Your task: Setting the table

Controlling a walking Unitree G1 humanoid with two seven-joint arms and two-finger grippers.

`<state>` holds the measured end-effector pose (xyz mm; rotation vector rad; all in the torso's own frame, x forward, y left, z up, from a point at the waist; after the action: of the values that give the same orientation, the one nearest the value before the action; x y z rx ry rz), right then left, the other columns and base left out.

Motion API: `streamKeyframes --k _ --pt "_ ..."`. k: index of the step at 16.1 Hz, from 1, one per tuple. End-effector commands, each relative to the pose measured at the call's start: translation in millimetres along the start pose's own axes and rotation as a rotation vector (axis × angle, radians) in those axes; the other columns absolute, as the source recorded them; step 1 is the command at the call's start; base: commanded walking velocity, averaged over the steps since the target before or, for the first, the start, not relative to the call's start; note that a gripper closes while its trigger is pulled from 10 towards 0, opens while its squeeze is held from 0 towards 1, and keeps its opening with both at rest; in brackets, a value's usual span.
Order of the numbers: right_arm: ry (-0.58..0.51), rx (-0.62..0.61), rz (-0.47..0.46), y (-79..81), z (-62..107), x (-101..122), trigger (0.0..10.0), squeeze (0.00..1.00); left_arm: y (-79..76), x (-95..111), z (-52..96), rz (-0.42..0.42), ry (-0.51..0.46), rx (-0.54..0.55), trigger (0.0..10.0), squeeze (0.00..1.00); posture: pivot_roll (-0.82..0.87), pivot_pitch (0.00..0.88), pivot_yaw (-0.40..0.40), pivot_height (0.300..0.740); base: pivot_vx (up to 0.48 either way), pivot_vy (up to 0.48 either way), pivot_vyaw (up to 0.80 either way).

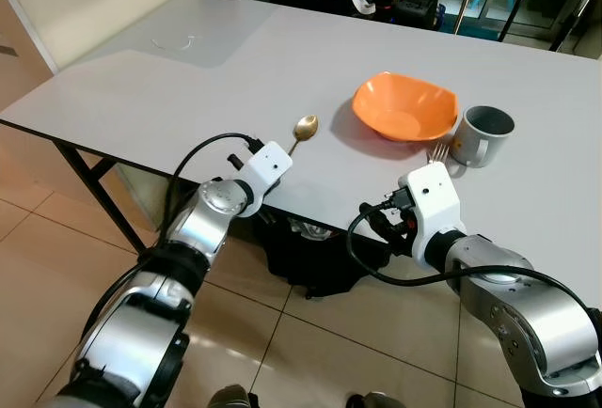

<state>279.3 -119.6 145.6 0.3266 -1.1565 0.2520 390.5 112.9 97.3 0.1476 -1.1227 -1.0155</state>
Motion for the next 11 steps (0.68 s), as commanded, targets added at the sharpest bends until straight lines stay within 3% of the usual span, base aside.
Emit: streamKeyframes --k 1,4,5,7,9,10,11 --pt "-0.026 -0.005 0.019 0.2 0.0 6.7 10.0 0.0 13.0 6.2 4.6 0.03 -0.032 0.056 10.0 0.0 -0.03 0.04 0.004 0.74 0.0 0.0 0.0" --pt "-0.033 -0.01 0.024 -1.6 -0.7 8.9 10.0 0.0 32.6 35.9 11.0 0.085 -0.196 0.19 10.0 0.0 -0.02 0.044 -0.003 0.74 0.0 0.0 0.0" --pt "-0.044 -0.02 0.029 -2.9 -0.7 10.3 10.0 0.0 42.6 50.6 17.0 0.126 -0.297 0.269 10.0 0.0 -0.02 0.046 -0.005 0.74 0.0 0.0 0.0" --pt "-0.106 -0.072 0.055 -8.7 -0.2 16.8 10.0 0.0 56.9 63.0 32.6 0.252 -0.386 0.379 10.0 0.0 -0.02 0.047 0.0 0.74 0.0 0.0 0.0" --pt "-0.191 -0.111 0.086 -12.0 1.3 23.2 10.0 0.0 61.6 66.7 57.2 0.265 -0.448 0.478 10.0 0.0 -0.02 0.049 0.002 0.74 0.0 0.0 0.0" --pt "-0.248 -0.129 -0.008 -12.6 2.6 23.4 10.0 0.0 54.2 66.2 77.3 0.229 -0.485 0.512 10.0 0.0 -0.01 0.051 -0.001 0.74 0.0 0.356 0.0" --pt "-0.293 -0.14 -0.078 -12.5 3.8 24.9 10.0 0.0 47.1 64.9 87.4 0.231 -0.503 0.518 10.0 0.0 0.0 0.051 -0.003 0.74 0.0 0.48 0.0"
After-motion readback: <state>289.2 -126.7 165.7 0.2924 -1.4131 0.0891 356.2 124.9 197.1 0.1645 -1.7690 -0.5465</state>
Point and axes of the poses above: a point about 5 cm out from each wrist's last joint towards the gripper, its own z axis pointing back from the gripper into the wrist, its own x axis along the axis of the wrist's last joint, y = z × x, the point moved 3 cm from there along -z, pointing out of the wrist towards the gripper, and after that the axes turned 12 degrees about -z, right-handed, at the moved point
